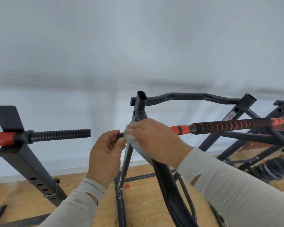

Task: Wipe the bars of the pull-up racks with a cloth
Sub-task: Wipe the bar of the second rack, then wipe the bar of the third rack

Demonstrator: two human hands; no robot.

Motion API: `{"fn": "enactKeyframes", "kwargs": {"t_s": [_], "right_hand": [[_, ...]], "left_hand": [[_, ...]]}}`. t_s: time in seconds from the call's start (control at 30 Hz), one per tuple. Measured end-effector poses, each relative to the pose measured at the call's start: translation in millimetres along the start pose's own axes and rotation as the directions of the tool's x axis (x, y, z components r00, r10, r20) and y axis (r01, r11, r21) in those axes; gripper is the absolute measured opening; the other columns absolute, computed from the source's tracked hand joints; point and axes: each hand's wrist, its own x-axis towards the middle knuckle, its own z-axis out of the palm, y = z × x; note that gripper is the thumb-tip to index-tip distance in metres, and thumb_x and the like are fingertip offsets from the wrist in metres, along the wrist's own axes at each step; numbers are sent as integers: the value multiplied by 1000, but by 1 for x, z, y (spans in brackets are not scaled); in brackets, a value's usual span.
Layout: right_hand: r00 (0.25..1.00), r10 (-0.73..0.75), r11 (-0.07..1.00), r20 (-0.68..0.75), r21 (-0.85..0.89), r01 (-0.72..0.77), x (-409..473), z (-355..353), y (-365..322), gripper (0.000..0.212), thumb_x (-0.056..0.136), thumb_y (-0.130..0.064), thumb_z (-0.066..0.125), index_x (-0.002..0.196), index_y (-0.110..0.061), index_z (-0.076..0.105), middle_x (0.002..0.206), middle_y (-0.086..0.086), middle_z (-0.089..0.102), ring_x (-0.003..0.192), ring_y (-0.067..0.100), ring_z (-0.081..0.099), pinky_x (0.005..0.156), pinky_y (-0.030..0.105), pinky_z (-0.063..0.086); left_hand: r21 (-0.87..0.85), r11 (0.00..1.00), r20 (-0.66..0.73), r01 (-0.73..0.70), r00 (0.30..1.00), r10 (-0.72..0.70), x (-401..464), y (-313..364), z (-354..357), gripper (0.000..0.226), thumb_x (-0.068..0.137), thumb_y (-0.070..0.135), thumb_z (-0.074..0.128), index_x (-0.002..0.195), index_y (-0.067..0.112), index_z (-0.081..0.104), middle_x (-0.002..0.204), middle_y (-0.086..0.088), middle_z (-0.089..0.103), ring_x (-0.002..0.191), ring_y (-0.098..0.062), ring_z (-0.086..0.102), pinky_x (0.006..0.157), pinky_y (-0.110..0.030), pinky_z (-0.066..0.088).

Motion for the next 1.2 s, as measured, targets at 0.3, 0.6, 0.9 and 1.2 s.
{"fn": "enactKeyframes", "kwargs": {"t_s": [0.3, 0.6, 0.9, 1.2], "right_hand": [[828, 558, 692, 56, 519, -502, -28, -37, 21, 26, 104, -34, 54, 93, -17, 70, 80, 6, 69, 63, 8, 59, 63, 26, 52], [913, 300, 192, 275, 921, -340, -19, -62, -36, 23, 105, -19, 54, 112, -7, 72, 108, 10, 78, 101, 24, 75, 90, 37, 60], [920, 126, 174, 372, 905, -389, -43, -76, -106, 19, 93, -24, 74, 95, -5, 69, 96, 17, 77, 89, 32, 76, 80, 46, 64], [870, -200, 356, 451, 861, -364, -68, -107, -163, 30, 94, -41, 67, 106, -14, 72, 93, 5, 78, 83, 20, 75, 79, 41, 63]], "left_hand": [[-1, 998, 18, 69, 997, -69, -4, 13, -5, 22, 95, 20, 68, 116, 27, 65, 110, 6, 74, 103, -12, 71, 102, -38, 54], [155, 978, -162, -143, 972, 168, -75, 61, -23, 33, 94, 36, 65, 127, 31, 59, 122, 16, 62, 102, 6, 62, 75, -5, 47], [209, 958, -232, -196, 942, 243, -183, 89, -40, 39, 92, 23, 72, 127, 34, 57, 112, 11, 72, 99, -11, 72, 82, -28, 60], [346, 928, -475, -141, 826, 303, -253, 101, -76, 13, 104, 29, 51, 98, 25, 62, 70, -3, 70, 48, -16, 67, 44, -20, 49]]}}
